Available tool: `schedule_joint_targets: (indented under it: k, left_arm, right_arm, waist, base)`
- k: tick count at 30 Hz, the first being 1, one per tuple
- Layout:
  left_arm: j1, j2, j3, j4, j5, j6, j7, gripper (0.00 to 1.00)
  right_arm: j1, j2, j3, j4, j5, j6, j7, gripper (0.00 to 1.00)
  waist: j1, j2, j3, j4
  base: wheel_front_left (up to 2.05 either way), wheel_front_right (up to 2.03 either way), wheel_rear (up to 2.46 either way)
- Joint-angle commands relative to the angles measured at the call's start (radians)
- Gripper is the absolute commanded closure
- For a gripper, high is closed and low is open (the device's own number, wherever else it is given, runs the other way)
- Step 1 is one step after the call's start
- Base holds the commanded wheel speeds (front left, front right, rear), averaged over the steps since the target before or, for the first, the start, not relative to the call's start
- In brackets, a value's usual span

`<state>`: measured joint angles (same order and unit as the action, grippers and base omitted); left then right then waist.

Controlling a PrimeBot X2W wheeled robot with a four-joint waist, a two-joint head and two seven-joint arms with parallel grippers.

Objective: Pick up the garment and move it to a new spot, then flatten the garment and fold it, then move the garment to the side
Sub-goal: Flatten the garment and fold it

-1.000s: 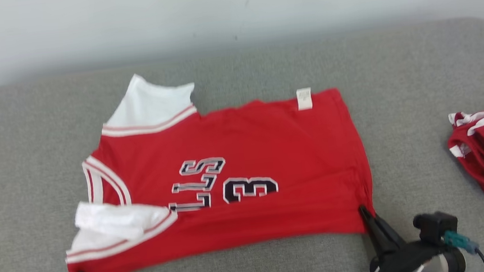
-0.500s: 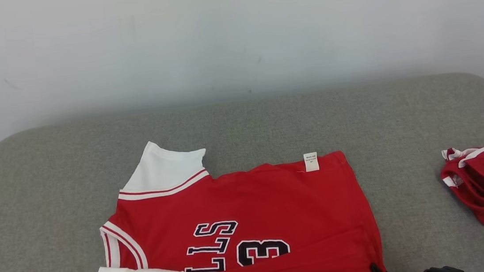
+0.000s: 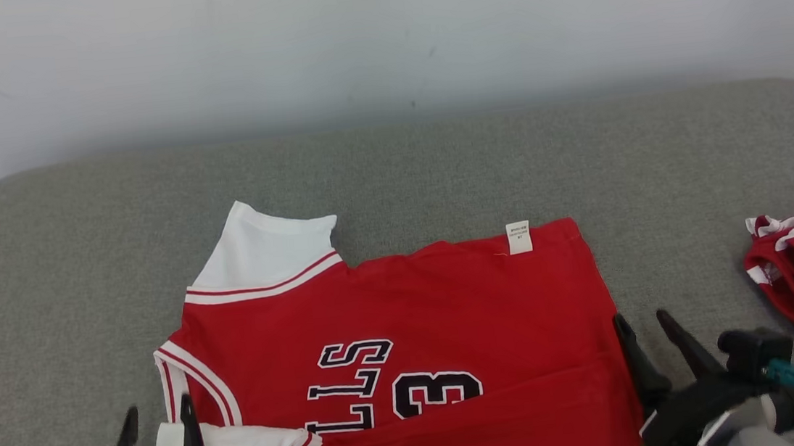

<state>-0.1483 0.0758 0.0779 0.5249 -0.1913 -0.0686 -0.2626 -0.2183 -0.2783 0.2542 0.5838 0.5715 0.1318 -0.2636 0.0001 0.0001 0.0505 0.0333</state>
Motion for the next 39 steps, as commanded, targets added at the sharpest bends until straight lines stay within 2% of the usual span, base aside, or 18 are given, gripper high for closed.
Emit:
schedule_joint_targets:
  k: [1,4,12,17,24,26,27,29,31,32,33,39]
  left_arm:
    - [-0.041,0.015,-0.007,0.005,0.015,-0.004,-0.003,0.0]
    - [-0.177,0.059,-0.053,0.051,0.048,-0.029,0.021,0.0]
    - [-0.505,0.145,-0.198,0.132,0.064,-0.062,0.214,0.0]
    - [-0.646,0.186,-0.337,0.173,-0.005,-0.06,0.297,0.0]
    - [-0.785,0.267,-0.532,0.18,-0.131,-0.06,0.39,0.0]
    - [-0.813,0.286,-0.567,0.183,-0.161,-0.061,0.415,0.0]
    - [-0.824,0.294,-0.579,0.186,-0.178,-0.061,0.426,0.0]
    - [-0.836,0.304,-0.593,0.186,-0.194,-0.061,0.436,0.0]
    - [-0.852,0.319,-0.617,0.192,-0.224,-0.061,0.456,0.0]
    - [-0.861,0.326,-0.626,0.195,-0.237,-0.061,0.463,0.0]
    - [-0.867,0.333,-0.634,0.2,-0.253,-0.061,0.472,0.0]
    - [-0.897,0.362,-0.68,0.21,-0.351,-0.061,0.524,0.0]
  right_arm:
    - [-0.029,-0.008,0.005,0.003,-0.007,-0.002,0.0,0.0]
    - [-0.122,-0.031,0.024,0.034,-0.009,-0.002,0.021,0.0]
    - [-0.373,-0.067,0.102,0.125,0.003,-0.002,0.132,0.0]
    - [-0.472,-0.074,0.16,0.185,0.029,-0.002,0.212,0.0]
    - [-0.565,-0.081,0.215,0.229,0.072,-0.002,0.248,0.0]
    - [-0.586,-0.078,0.234,0.233,0.086,-0.002,0.253,0.04]
    - [-0.594,-0.077,0.249,0.233,0.091,-0.002,0.26,0.13]
    - [-0.602,-0.077,0.261,0.232,0.098,-0.002,0.261,0.15]
    - [-0.614,-0.083,0.285,0.228,0.109,-0.002,0.264,0.56]
    - [-0.619,-0.086,0.295,0.225,0.117,-0.002,0.259,0.87]
    - [-0.623,-0.088,0.306,0.222,0.124,-0.002,0.255,1.0]
    - [-0.645,-0.101,0.357,0.2,0.162,-0.002,0.222,1.0]
  waist:
    - [-0.0001,-0.0001,0.051,0.004]
    - [-0.0001,-0.0001,0.092,0.006]
    - [-0.0001,-0.0001,0.193,-0.002]
    - [-0.0001,-0.0001,0.233,-0.005]
    - [-0.0001,-0.0001,0.28,-0.006]
    - [-0.0001,-0.0001,0.291,-0.007]
    - [-0.0001,-0.0001,0.296,-0.008]
    - [-0.0001,-0.0001,0.303,-0.009]
    - [-0.0001,-0.0001,0.314,-0.01]
    - [-0.0001,-0.0001,0.319,-0.011]
    - [-0.0001,-0.0001,0.325,-0.013]
    - [-0.0001,-0.0001,0.367,-0.034]
  base:
    - [0.0,0.0,0.0]
    - [0.0,0.0,0.0]
    - [0.0,0.0,0.0]
    - [0.0,0.0,0.0]
    - [0.0,0.0,0.0]
    - [0.0,0.0,0.0]
    - [0.0,0.0,0.0]
    - [0.0,0.0,0.0]
    - [0.0,0.0,0.0]
    - [0.0,0.0,0.0]
    - [0.0,0.0,0.0]
    - [0.0,0.0,0.0]
